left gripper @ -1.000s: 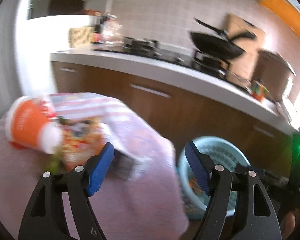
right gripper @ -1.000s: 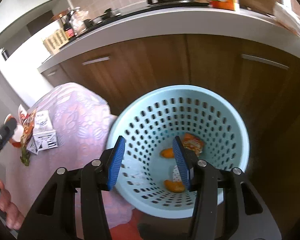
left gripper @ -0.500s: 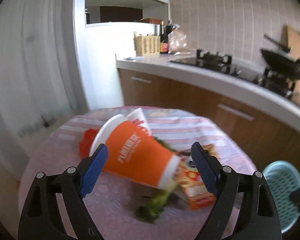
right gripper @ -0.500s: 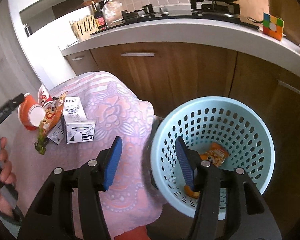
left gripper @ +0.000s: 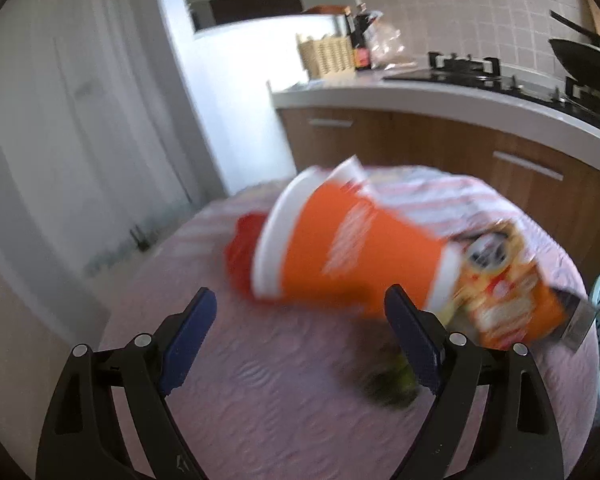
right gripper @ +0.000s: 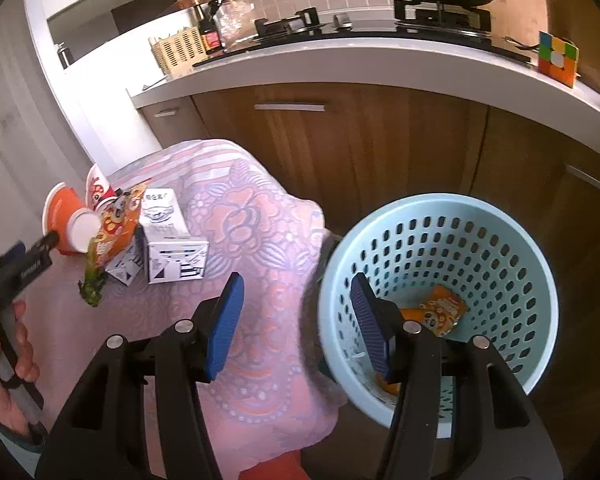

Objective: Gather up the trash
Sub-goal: 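Move both open tools back toward the trash on the table, then grasp the orange paper cup with the left tool while the right tool grasps the panda snack bag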

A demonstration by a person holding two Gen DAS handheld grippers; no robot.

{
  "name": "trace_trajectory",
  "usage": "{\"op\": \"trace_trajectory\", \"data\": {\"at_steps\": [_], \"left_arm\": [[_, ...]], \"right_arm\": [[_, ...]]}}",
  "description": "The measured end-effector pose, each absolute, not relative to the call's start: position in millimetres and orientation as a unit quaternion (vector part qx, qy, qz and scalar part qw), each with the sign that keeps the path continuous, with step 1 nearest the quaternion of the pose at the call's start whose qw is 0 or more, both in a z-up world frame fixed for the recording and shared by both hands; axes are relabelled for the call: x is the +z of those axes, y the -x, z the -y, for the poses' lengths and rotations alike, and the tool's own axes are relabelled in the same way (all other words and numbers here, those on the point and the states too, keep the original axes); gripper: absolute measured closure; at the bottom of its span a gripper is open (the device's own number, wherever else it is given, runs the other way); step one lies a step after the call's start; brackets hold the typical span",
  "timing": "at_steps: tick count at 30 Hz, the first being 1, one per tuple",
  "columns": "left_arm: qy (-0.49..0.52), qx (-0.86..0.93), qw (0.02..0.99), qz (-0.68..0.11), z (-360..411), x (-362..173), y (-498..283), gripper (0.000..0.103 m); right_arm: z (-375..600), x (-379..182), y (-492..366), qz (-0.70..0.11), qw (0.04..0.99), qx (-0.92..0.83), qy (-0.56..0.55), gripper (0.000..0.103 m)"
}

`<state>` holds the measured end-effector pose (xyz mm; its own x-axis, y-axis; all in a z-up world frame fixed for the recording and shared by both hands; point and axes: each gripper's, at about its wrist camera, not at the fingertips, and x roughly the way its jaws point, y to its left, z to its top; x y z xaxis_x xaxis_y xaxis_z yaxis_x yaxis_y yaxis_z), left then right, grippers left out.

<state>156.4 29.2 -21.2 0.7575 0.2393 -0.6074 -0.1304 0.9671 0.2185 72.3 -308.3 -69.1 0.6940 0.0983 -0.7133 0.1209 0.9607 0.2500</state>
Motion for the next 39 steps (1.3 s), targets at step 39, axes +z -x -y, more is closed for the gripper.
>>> {"op": "trace_trajectory", "data": {"at_steps": [39], "left_arm": [[0.004, -0.002, 0.918, -0.397, -105, -45, -146, 0.018]], "right_arm": [[227, -64, -96, -0.384, 0.911, 0.112, -0.101, 0.048]]}}
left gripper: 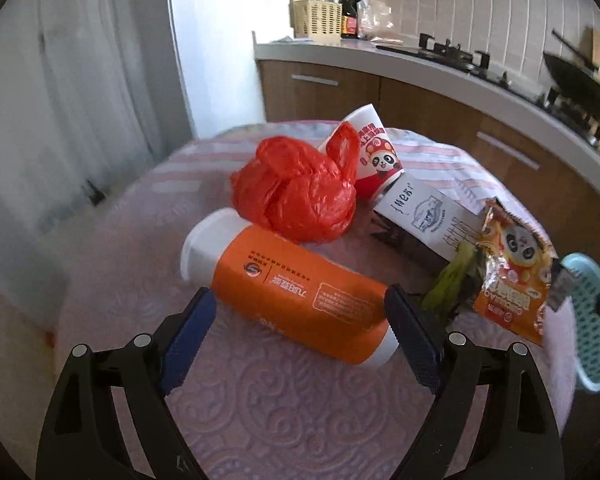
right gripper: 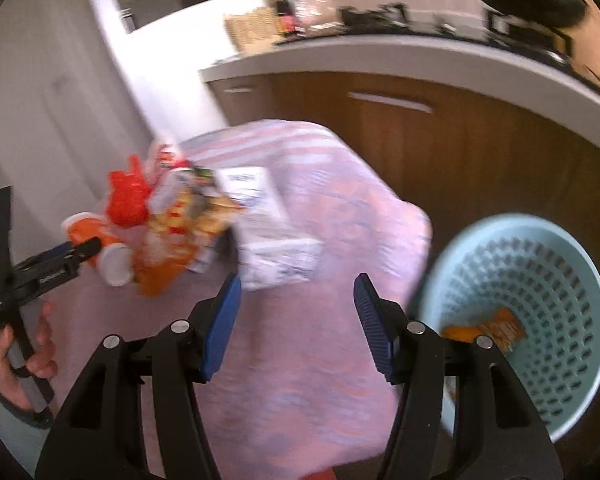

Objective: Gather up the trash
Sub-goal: 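Grasp the orange paper cup with the left tool while the right tool grasps the panda snack bag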

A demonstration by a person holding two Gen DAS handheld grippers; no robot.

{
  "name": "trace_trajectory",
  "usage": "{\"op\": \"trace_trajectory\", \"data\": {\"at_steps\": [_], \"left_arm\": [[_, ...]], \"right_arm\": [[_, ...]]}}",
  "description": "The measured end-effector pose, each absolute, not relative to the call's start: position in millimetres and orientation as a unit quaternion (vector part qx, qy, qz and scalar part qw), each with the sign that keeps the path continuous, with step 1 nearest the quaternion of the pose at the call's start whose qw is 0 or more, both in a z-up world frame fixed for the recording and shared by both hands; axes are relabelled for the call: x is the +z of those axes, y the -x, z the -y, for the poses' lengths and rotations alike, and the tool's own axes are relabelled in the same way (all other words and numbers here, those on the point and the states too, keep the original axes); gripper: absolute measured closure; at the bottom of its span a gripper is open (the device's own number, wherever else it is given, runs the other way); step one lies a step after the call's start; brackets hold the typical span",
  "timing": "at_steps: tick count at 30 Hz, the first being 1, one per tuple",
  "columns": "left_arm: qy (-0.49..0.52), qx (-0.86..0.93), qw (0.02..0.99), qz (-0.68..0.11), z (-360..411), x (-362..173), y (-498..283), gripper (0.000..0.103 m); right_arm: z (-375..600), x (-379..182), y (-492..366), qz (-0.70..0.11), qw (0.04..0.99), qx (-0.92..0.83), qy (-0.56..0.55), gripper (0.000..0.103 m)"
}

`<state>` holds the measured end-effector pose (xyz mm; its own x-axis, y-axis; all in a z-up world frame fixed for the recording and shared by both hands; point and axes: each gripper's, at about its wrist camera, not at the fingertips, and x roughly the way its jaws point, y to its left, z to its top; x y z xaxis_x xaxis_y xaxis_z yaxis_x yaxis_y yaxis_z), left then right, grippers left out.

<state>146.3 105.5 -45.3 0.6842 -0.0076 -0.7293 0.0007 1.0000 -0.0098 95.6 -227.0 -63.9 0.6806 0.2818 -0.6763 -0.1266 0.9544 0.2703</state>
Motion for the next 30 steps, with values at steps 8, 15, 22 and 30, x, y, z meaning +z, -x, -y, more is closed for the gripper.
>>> {"op": "trace_trajectory", "data": {"at_steps": [8, 15, 22, 30], "left_arm": [[0.111, -0.052, 0.908, -0.401, -122, -63, -164, 0.017], [0.129, -0.061, 0.903, -0.405, -110, -72, -186, 0.017], [0.123, -0.069, 0.909, -0.393, -97, -71, -183, 0.03], [0.12, -0.091, 0.909, -0.389, -102, -64, -170, 0.05]], "right_arm": [[172, -63, -100, -0.398, 0.898, 0.172, -0.08, 0.045], [162, -63, -116, -0.404, 0.893, 0.171, -0.101, 0.038], [142, -57, -129, -0.384, 0.911, 0.142, -0.055, 0.038], [138, -57, -160, -0.377, 0.919, 0.115, -0.016, 0.038]]}}
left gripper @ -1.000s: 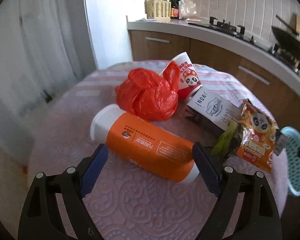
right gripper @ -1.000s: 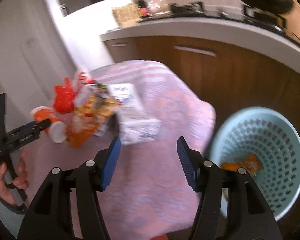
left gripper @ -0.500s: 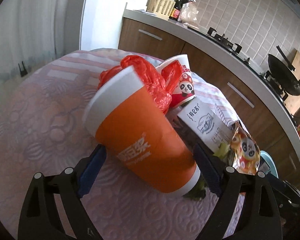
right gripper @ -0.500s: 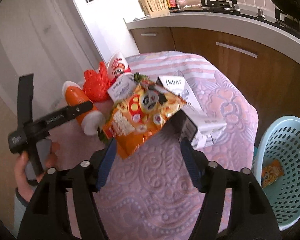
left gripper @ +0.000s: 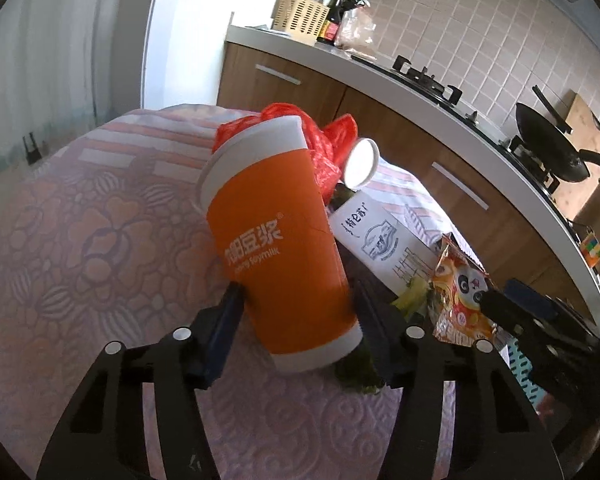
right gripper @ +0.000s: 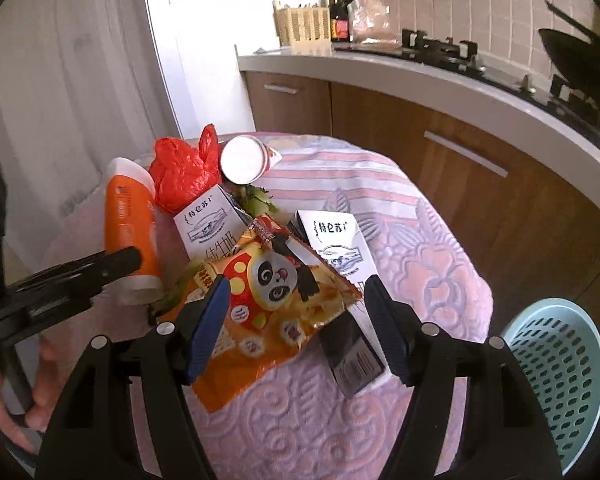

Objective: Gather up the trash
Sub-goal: 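Grasp the orange paper cup with the left tool while the right tool grasps the panda snack bag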

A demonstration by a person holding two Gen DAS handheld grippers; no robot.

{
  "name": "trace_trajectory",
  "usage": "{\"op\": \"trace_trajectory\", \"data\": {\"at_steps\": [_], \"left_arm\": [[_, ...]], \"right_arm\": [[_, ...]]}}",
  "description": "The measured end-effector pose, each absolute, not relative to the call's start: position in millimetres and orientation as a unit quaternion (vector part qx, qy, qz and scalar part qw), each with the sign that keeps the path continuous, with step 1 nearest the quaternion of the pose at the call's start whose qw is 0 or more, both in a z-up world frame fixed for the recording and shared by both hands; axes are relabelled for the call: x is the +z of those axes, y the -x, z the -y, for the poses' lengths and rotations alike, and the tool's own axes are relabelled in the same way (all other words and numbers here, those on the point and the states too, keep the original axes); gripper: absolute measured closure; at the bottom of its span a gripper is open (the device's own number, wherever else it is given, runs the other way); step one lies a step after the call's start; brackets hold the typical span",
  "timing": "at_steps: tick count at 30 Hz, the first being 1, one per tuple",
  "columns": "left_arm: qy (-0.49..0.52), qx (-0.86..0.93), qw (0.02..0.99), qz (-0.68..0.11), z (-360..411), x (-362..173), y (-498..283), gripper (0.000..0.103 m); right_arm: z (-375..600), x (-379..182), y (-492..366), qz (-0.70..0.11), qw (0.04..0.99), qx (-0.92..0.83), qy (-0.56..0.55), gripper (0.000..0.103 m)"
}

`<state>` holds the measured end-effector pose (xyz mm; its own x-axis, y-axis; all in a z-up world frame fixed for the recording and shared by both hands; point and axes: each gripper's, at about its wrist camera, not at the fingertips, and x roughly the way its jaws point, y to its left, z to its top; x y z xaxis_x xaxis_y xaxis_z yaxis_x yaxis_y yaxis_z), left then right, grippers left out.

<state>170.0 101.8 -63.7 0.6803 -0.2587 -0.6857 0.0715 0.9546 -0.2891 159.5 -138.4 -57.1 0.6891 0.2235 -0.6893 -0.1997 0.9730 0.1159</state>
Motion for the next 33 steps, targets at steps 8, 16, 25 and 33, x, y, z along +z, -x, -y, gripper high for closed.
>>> {"op": "trace_trajectory", "data": {"at_steps": [8, 16, 25, 33], "left_arm": [[0.103, -0.076, 0.91, -0.394, -123, -46, -144, 0.059], [0.043, -0.075, 0.904, -0.418, -130, -44, -122, 0.06], [0.052, -0.07, 0.9, -0.427, -125, -63, -139, 0.031], [0.082, -0.069, 0.891, -0.441, -120, -85, -164, 0.035]], "right_arm": [[116, -71, -143, -0.413, 0.898, 0.15, 0.011, 0.099], [111, -73, -99, -0.426, 0.885, 0.19, -0.008, 0.099], [125, -77, -99, -0.435, 0.885, 0.16, -0.05, 0.039], [116, -90, -113, -0.444, 0.883, 0.138, -0.069, 0.024]]}}
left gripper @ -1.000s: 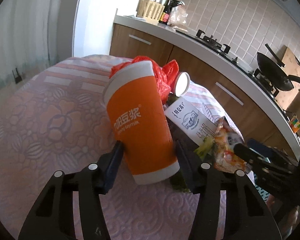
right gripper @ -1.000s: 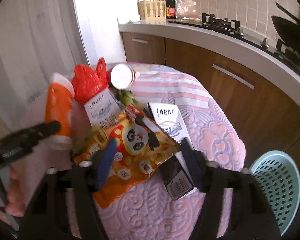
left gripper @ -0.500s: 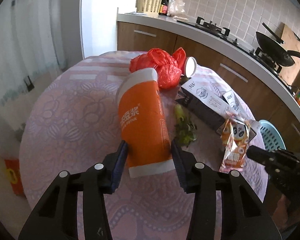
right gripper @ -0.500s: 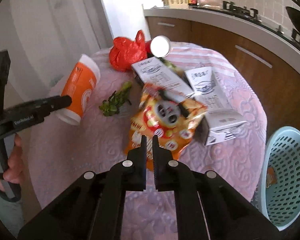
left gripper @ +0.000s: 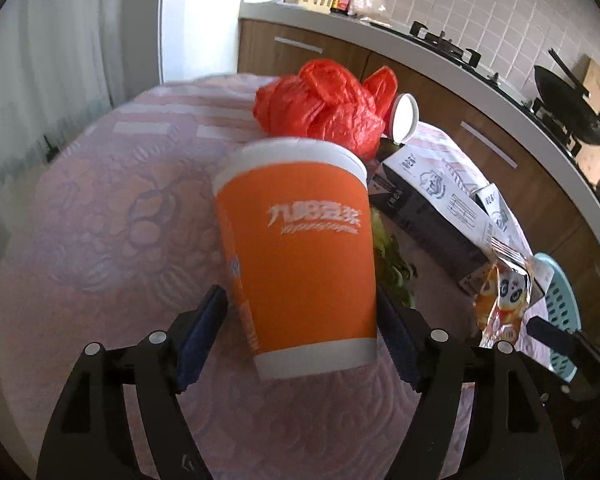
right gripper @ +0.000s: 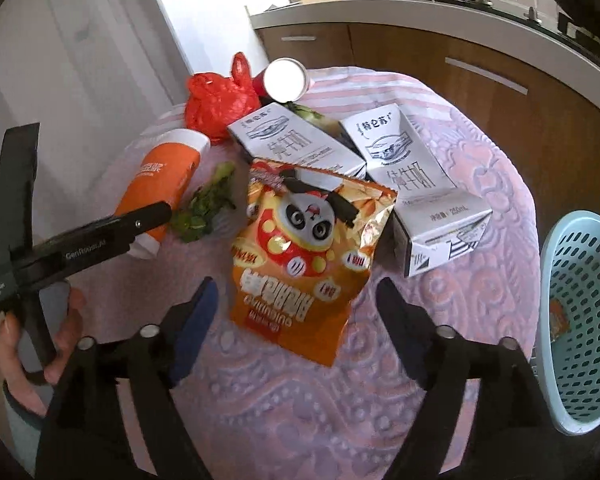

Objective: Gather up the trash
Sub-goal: 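Grasp the orange paper cup with the left tool while the right tool grasps the panda snack bag, then carry cup and snack bag over the blue basket and release them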

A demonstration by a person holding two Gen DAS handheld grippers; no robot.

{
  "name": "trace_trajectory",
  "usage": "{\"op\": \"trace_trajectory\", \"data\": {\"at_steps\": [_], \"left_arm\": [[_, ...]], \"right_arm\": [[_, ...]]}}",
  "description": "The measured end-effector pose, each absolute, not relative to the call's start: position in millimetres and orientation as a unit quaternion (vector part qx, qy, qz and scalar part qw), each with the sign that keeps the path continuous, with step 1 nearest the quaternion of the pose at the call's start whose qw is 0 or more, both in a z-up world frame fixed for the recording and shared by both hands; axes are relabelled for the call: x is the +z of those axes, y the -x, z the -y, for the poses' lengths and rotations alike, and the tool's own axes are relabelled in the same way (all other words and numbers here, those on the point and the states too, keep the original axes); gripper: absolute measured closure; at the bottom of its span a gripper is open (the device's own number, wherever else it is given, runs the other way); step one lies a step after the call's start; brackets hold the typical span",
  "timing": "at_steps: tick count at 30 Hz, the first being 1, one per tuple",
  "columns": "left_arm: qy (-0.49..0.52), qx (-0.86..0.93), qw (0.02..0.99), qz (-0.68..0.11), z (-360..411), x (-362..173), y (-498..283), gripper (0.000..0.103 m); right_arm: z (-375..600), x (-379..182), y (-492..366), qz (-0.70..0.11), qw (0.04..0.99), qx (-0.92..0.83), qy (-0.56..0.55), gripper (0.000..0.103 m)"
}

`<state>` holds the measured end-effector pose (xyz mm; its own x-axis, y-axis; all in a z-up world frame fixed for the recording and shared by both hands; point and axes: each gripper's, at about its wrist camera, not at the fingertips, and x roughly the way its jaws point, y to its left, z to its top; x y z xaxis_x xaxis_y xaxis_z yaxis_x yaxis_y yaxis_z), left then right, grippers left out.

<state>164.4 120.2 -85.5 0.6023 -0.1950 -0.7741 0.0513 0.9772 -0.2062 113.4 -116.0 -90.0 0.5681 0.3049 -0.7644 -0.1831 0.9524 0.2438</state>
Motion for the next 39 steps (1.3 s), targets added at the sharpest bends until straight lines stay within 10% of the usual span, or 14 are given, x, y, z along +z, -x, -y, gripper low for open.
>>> {"op": "trace_trajectory", "data": {"at_steps": [15, 24, 39], "left_arm": [[0.096, -0.055, 0.913, -0.392, -127, -79, -137, 0.043], [0.093, -0.063, 0.919, -0.378, -115, -65, -113, 0.043], [0.062, -0.175, 0.927, -0.325, -10, -17, -84, 0.043]], "right_arm": [[90, -109, -146, -0.465, 0.878, 0.092, -0.06, 0.012], [103, -95, -118, -0.433, 0.896, 0.087, -0.053, 0.069], [197, -29, -54, -0.341, 0.936, 0.022, -0.078, 0.073]]}}
